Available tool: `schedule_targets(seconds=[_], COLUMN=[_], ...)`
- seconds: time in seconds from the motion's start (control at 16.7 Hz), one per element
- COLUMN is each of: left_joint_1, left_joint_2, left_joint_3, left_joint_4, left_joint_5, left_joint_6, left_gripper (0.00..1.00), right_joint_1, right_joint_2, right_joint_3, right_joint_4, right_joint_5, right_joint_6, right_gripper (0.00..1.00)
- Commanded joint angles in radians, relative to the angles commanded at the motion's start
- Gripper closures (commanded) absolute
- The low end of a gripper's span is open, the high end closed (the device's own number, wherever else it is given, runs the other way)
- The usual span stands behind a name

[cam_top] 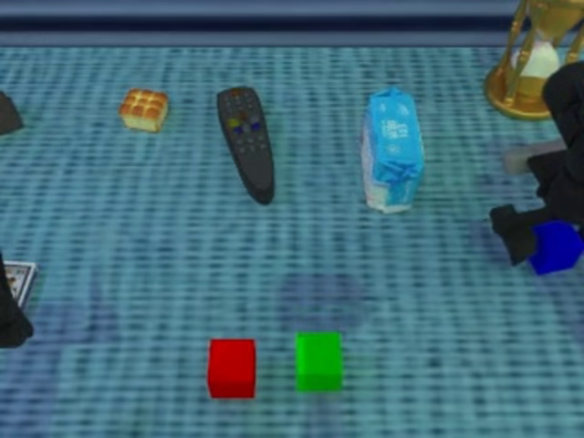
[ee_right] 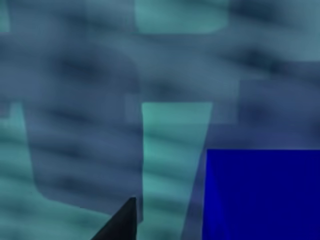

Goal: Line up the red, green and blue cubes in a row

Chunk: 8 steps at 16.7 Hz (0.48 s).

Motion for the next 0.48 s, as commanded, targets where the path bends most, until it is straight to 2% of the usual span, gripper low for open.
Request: schedule_targets(seconds=[0.48], left_joint_1=[0.0], left_joint_2=[0.0], left_joint_3=[0.0], left_joint_4=[0.0], left_joint_5=[0.0], left_joint_6=[0.0], left_gripper=[0.0], right_joint_1=[0.0], right_joint_2=[0.0], right_joint_3=[0.0], right_joint_4=[0.0], right_joint_5=[0.0], right_joint_6=[0.0], right_gripper=[0.98])
